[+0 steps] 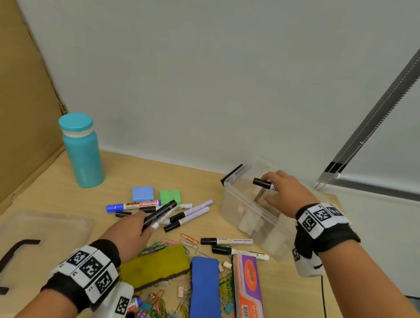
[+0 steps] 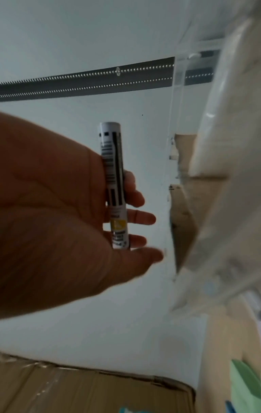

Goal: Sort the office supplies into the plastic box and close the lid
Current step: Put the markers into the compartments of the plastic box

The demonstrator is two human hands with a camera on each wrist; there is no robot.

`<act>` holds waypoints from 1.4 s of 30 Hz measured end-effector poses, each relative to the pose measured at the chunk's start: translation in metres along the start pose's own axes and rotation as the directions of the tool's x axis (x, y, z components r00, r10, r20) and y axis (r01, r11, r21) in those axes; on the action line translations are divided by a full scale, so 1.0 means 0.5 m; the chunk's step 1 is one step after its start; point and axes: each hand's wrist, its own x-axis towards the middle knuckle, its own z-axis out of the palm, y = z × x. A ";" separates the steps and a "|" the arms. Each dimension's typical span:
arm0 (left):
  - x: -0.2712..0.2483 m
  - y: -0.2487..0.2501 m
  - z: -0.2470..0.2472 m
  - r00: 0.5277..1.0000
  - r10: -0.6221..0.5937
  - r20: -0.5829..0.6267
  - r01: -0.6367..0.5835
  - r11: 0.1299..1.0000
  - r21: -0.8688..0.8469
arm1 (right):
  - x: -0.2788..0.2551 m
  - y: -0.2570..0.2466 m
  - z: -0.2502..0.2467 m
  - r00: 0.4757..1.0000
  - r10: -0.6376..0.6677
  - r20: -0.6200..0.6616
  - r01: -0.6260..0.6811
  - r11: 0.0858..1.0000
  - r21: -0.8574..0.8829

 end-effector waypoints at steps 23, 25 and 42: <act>0.009 0.014 0.017 0.998 0.056 0.027 -0.056 0.998 0.001 | -0.039 0.004 0.045 0.999 0.021 0.024 -0.017 0.986 -0.167; 0.008 0.013 0.020 0.997 0.068 0.021 -0.068 0.998 -0.001 | -0.045 0.010 0.053 0.998 0.065 0.022 -0.062 0.989 -0.134; 0.004 0.299 0.015 0.936 0.323 -0.142 -0.341 0.931 -0.129 | -0.113 0.093 0.143 0.845 0.509 -0.163 -0.422 0.822 0.382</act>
